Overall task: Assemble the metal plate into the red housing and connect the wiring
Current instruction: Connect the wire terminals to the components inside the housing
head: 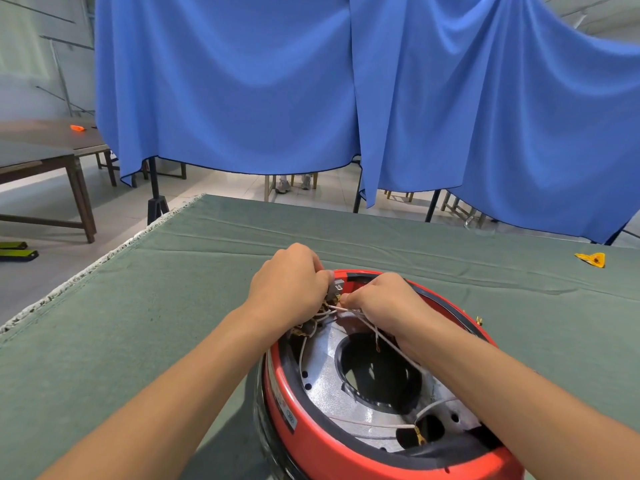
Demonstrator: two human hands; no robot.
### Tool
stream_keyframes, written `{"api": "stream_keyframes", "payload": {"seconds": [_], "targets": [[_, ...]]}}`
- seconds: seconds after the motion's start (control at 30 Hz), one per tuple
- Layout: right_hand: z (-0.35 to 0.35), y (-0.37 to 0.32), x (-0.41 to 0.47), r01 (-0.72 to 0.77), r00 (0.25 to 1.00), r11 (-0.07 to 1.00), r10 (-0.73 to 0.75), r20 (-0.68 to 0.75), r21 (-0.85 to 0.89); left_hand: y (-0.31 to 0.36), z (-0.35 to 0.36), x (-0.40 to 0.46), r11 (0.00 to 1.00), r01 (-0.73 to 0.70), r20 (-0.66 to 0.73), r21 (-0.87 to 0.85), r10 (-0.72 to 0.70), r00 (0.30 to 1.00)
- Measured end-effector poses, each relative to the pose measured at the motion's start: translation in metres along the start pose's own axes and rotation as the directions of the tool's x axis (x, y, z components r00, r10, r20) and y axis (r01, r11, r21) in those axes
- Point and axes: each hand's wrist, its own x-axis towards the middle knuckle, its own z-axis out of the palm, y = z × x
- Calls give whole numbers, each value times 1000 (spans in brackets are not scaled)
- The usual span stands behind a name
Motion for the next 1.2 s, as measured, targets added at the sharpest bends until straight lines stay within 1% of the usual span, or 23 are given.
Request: {"api": "stream_keyframes", "payload": {"seconds": [0.37, 0.43, 0.53, 0.73, 0.9, 1.0, 1.1, 1.2], "targets": [[0, -1, 3, -13, 1000, 1000, 13, -1, -6, 3, 0, -1, 1000, -8, -7, 23, 9, 1000], [0, -1, 3, -1, 1000, 1000, 1, -7, 4, 3, 0, -1, 1000, -10, -10, 25, 10, 1000], [1, 0, 2, 21, 1000, 999, -21, 2, -28, 3, -1, -1, 1000, -8, -11, 27, 8, 1000], [-1, 2, 2, 33, 999, 998, -34, 7, 49, 3, -3, -3, 1000, -9, 2, 24, 9, 1000], [3, 4, 1, 53, 998, 998, -53, -20, 40, 2, -4, -4, 1000, -2, 26, -10, 2, 1000], [6, 5, 1, 76, 996, 997, -77, -40, -23, 3, -3, -6, 1000, 5, 7, 23, -5, 1000], [7, 5, 1, 81, 994, 996, -82, -69, -24, 3, -3, -6, 998, -1, 3, 56, 0, 1000], [9, 5, 0, 92, 994, 995, -95, -61, -47, 3, -4, -7, 997, 0, 11, 72, -1, 1000]]}}
